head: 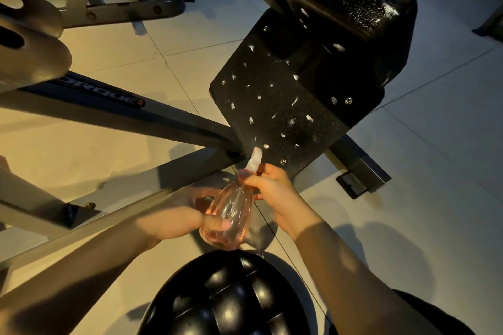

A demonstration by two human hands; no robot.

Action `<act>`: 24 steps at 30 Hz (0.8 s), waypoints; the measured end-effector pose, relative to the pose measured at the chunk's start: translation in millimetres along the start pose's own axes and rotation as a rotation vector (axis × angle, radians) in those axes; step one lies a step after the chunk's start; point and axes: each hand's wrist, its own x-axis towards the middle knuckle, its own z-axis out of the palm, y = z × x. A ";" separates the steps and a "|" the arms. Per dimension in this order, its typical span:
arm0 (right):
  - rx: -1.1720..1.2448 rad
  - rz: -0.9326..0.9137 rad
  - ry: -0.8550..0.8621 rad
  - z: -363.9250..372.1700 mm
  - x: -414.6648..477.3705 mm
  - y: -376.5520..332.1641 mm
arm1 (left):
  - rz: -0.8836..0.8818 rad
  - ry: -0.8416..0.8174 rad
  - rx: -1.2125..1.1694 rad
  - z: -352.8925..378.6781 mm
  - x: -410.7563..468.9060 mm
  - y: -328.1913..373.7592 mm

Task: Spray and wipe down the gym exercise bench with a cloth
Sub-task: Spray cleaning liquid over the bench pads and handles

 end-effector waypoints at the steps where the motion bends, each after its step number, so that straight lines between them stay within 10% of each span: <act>1: -0.001 -0.009 0.004 0.5 1.4 -1.1 | 0.002 0.015 0.012 0.0 -1.0 0.5; 24: 0.087 -0.377 0.173 -36.1 -10.8 -40.1 | 0.191 0.180 -0.115 22.1 27.0 34.9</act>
